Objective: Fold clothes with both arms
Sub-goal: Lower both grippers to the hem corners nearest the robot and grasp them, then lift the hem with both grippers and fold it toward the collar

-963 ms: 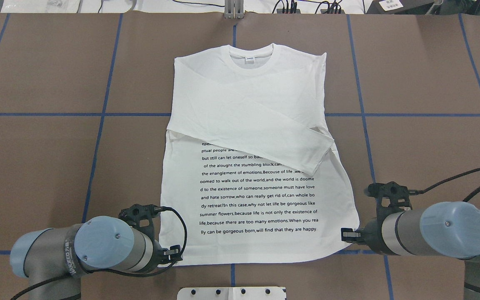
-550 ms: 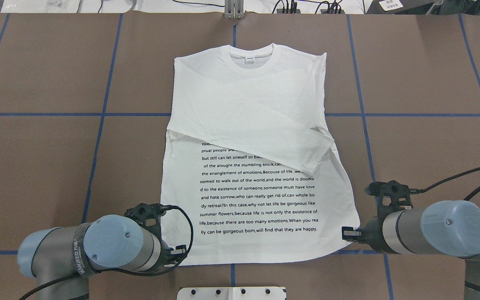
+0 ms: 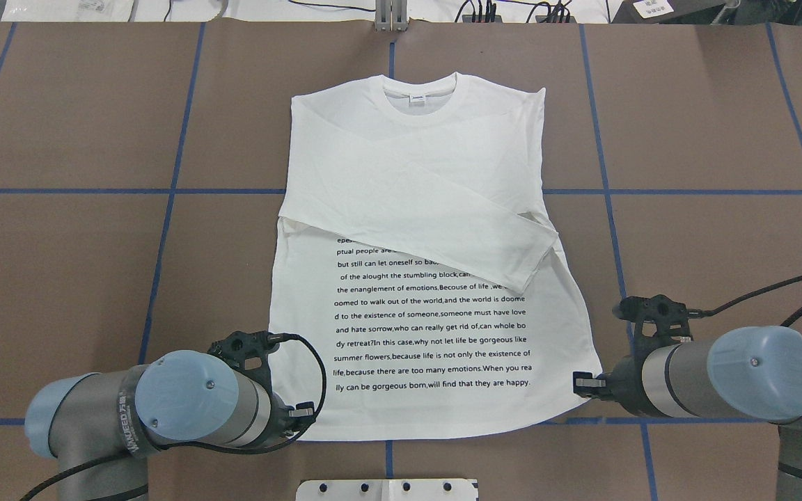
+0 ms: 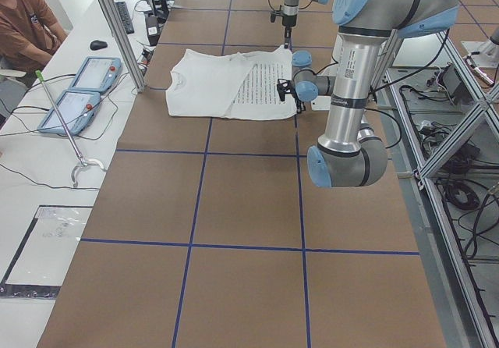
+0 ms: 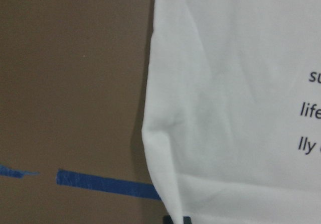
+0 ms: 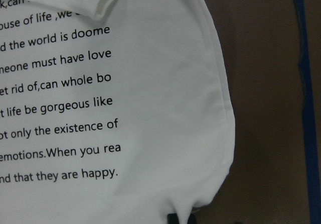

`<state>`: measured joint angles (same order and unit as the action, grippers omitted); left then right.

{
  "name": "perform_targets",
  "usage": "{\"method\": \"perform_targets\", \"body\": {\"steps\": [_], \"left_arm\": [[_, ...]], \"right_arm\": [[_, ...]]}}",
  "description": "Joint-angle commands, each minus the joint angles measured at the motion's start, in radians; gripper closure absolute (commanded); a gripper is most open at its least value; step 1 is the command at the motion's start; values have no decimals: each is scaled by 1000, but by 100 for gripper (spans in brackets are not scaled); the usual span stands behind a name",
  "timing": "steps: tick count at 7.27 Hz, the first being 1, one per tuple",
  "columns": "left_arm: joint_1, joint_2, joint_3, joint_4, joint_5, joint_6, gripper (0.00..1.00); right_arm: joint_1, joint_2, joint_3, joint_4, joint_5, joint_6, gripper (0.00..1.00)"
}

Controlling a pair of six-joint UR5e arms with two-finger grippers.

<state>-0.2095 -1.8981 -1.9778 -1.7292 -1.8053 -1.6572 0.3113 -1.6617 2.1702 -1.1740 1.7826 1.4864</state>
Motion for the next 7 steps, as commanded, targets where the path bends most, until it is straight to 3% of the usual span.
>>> {"method": "perform_targets", "body": {"steps": [1, 3, 5, 7], "left_arm": [[-19, 2, -100, 72, -2, -7, 100], [-21, 31, -241, 187, -5, -7, 100], [-1, 88, -352, 211, -15, -9, 100], [80, 99, -451, 322, -78, -12, 100]], "right_arm": [[31, -12, 51, 1, 58, 0, 100], [40, -56, 120, -1, 145, 0, 100], [86, -84, 177, 5, 385, -1, 100], [95, -98, 207, 7, 587, 0, 100]]}}
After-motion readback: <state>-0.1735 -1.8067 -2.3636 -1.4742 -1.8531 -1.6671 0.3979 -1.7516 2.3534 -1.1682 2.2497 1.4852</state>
